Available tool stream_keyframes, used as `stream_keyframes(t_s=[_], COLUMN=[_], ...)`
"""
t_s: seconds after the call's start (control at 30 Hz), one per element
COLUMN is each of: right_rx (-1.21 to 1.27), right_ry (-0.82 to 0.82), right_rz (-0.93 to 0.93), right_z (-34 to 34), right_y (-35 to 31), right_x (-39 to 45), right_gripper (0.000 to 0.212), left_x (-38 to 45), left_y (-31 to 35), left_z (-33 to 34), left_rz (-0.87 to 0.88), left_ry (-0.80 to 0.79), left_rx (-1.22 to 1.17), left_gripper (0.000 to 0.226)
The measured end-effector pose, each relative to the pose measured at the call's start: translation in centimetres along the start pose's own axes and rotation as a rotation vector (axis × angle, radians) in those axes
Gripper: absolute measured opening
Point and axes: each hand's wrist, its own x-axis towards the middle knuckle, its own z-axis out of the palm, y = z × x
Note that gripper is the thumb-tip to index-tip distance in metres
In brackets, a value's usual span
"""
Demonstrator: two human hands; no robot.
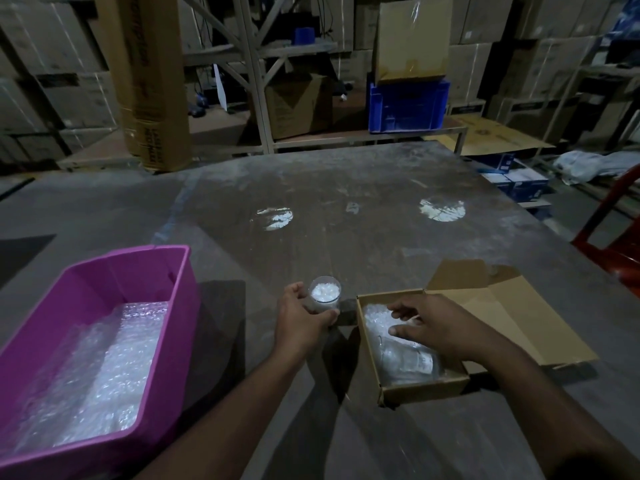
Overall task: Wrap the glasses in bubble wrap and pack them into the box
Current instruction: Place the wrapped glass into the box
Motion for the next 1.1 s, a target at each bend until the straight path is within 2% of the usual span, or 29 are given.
stream_keyframes(t_s=[0.17,0.3,0.4,0.5,0.57,0.63,0.73,0.83,1.0,1.1], right_rx=[0.046,0.084,0.166,0.4,0.557,0.649,0.65,0.621,0.632,0.577], right_ry=[0.082,0.168,0.237,0.316,0.305,0.235,0.164,0.148,0.13,0.172], right_rz=[-0.021,-0.003,0.029,0.057,0.055,0.039,0.01,0.021,0.078,0.099], right_z=[0.2,-0.1,-0.5,-0.9,-1.2,-1.4,-1.5,-1.7,-2.1,-2.3], right_y=[-0.6,-1.0,-1.2,-1.4,-1.8,-2.5,-2.6,-2.3,-1.8,-1.1], right_x=[-0.2,-0.4,-0.2,0.1,0.2,0.1,-0.1,-0.4,-1.0,-0.8], right_gripper=[0.037,0.033,0.04,0.033,0.034,0.047,0.068,0.076,0.072,0.064], left_x=[1.0,1.0,0.5,-0.4,-0.9,-1.3,-1.6,-1.8,-2.2,-2.1], left_y=[-0.2,-0.7,-0.5,1.0,2.4,3.8,5.3,6.1,7.5,7.7], left_z=[0.8,0.6,0.1,-0.3,-0.3,0.1,1.1,2.1,3.8,4.3], left_rz=[0.029,0.071,0.189,0.404,0.526,0.603,0.654,0.675,0.712,0.708], left_ry=[-0.047,-0.008,0.088,0.117,0.077,-0.002,-0.121,-0.186,-0.248,-0.275], left_rx=[0.042,0.027,0.049,0.131,0.176,0.215,0.345,0.417,0.525,0.491], left_gripper=[0.058,0.061,0.06,0.058,0.062,0.07,0.077,0.08,0.091,0.092])
